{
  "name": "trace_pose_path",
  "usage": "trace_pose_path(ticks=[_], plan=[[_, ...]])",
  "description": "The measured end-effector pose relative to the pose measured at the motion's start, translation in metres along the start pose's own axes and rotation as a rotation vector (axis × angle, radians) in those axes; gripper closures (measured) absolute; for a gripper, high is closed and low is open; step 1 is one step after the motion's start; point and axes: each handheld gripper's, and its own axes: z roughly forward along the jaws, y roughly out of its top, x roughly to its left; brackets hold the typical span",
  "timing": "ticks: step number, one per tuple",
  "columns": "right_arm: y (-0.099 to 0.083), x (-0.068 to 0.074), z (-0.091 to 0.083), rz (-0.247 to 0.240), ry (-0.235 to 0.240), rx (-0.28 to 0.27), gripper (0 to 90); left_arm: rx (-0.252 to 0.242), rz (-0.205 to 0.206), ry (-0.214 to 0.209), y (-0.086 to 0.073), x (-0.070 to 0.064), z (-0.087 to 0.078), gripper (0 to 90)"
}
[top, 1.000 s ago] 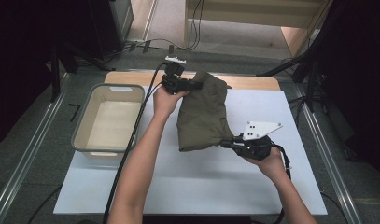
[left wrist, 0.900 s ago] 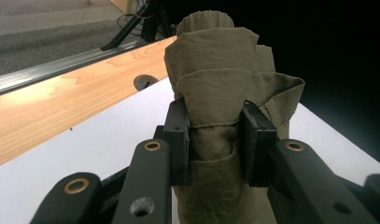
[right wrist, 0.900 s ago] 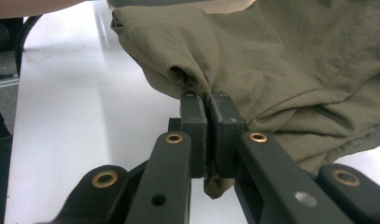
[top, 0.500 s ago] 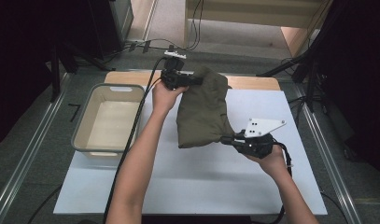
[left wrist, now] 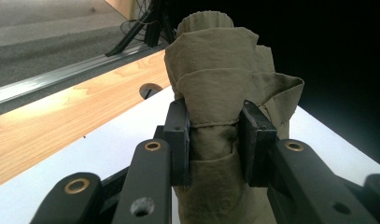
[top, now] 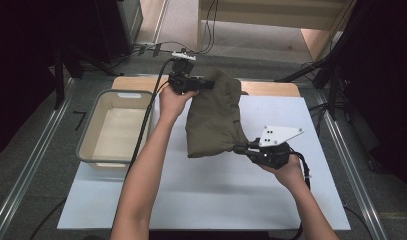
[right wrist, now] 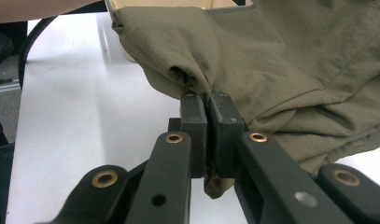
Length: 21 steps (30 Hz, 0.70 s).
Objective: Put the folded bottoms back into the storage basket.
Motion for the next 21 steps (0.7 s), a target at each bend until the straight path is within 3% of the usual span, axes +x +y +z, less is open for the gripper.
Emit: trace_pose_path(ticks=[21], plan=[[0.011, 0.005, 0.008, -0.024, 0.003, -0.005, 83.9, 0.004, 0.012, 0.016, 0.002, 0.003, -0.015, 69.8]])
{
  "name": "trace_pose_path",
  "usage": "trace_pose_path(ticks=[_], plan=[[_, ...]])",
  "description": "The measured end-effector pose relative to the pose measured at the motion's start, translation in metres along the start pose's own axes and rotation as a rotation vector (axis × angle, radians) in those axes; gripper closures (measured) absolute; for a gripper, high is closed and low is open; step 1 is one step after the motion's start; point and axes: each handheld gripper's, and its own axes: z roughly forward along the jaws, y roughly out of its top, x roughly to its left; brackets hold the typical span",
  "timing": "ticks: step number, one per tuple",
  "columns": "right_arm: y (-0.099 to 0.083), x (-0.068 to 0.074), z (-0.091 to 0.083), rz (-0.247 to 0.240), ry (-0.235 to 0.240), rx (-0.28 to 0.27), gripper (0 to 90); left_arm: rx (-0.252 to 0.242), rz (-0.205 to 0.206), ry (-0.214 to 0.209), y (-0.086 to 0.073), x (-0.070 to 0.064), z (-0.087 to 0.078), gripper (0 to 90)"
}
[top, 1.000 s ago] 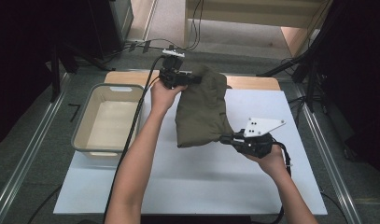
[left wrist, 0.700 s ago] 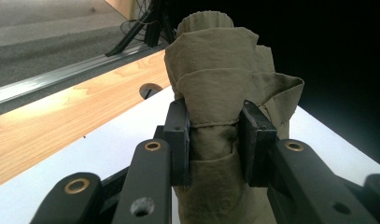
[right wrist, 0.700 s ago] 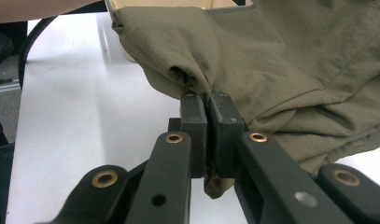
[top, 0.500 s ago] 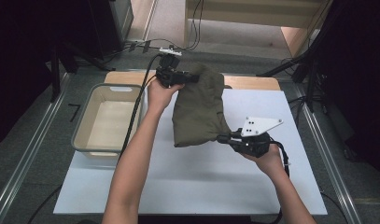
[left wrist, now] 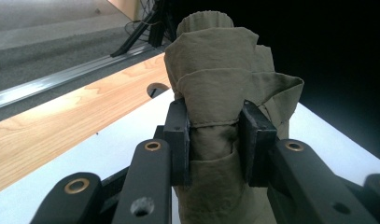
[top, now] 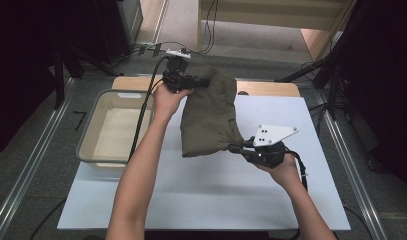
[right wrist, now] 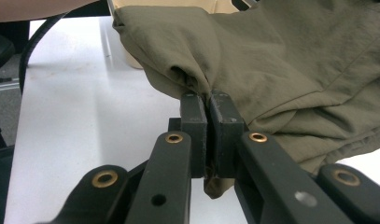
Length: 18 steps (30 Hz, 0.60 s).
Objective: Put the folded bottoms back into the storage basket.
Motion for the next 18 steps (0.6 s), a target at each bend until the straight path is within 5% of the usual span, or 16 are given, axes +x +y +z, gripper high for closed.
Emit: trace_pose_path(ticks=[18], plan=[[0.015, 0.004, 0.016, -0.014, 0.026, -0.01, 83.9, -0.002, -0.005, 0.026, -0.005, 0.011, -0.022, 69.9]])
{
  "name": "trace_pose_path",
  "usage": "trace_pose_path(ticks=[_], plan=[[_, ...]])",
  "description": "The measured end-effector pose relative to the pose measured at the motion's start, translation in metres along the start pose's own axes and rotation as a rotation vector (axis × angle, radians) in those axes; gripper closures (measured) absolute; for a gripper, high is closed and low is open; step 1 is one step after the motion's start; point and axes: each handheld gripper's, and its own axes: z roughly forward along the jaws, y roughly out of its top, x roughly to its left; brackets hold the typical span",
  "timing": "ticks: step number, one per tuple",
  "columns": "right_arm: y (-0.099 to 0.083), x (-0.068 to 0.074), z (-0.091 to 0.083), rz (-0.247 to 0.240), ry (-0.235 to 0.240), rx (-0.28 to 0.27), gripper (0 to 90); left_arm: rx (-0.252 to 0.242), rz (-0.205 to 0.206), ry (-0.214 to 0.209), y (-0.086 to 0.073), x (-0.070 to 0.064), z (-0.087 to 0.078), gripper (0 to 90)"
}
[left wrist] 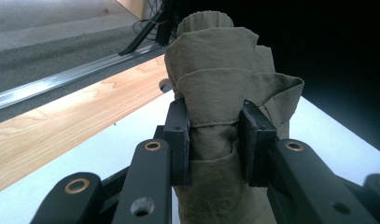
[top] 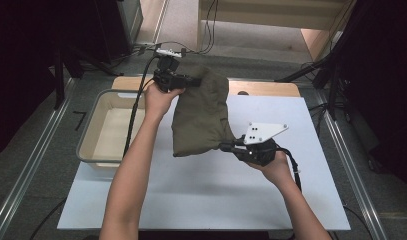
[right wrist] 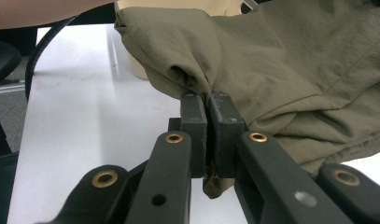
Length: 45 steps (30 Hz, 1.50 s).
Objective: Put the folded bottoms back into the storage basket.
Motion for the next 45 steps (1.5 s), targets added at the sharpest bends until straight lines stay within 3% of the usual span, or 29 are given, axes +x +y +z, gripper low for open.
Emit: trace_pose_path(ticks=[45], plan=[[0.048, 0.012, 0.057, -0.057, 0.072, 0.007, 83.9, -0.044, -0.038, 0.085, -0.015, 0.039, -0.069, 70.1]])
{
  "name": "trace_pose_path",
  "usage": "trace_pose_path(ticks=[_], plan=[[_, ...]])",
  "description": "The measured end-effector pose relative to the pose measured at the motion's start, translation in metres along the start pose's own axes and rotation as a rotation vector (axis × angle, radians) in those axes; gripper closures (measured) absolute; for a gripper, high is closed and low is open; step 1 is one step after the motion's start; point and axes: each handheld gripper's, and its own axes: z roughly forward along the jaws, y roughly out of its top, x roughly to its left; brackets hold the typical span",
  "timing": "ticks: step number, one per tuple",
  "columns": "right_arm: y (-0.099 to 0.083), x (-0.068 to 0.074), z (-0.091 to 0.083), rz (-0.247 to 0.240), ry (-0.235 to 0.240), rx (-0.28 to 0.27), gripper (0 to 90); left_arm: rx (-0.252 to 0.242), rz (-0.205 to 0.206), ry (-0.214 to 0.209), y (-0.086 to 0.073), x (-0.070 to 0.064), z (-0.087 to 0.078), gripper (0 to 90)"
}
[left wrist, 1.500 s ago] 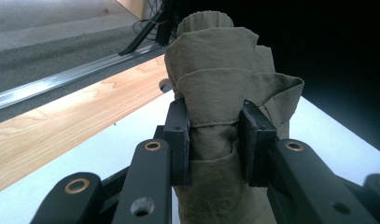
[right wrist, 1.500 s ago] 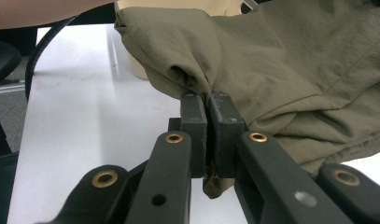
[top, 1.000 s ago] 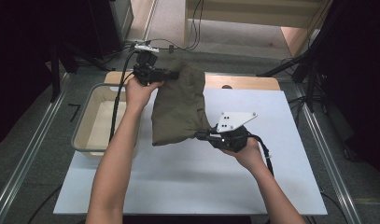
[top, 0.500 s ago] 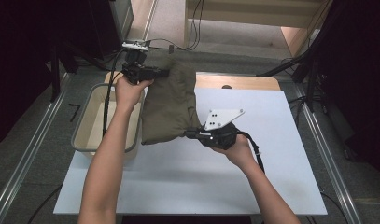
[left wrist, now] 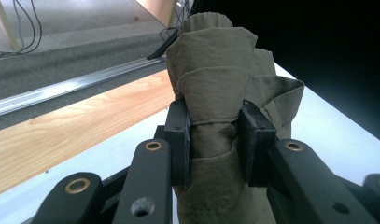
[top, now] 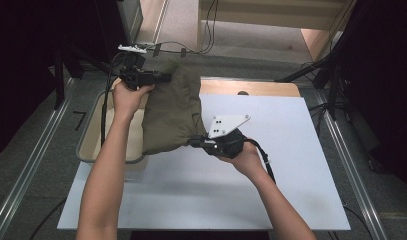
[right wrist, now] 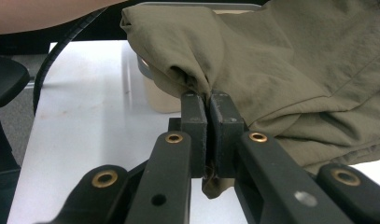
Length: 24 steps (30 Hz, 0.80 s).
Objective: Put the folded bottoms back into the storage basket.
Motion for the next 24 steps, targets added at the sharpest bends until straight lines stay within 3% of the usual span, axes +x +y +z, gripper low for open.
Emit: trace_pose_path(ticks=[24], plan=[[0.03, 0.007, 0.033, -0.038, 0.032, -0.003, 83.9, -0.029, -0.006, 0.028, -0.004, 0.021, -0.03, 70.3]])
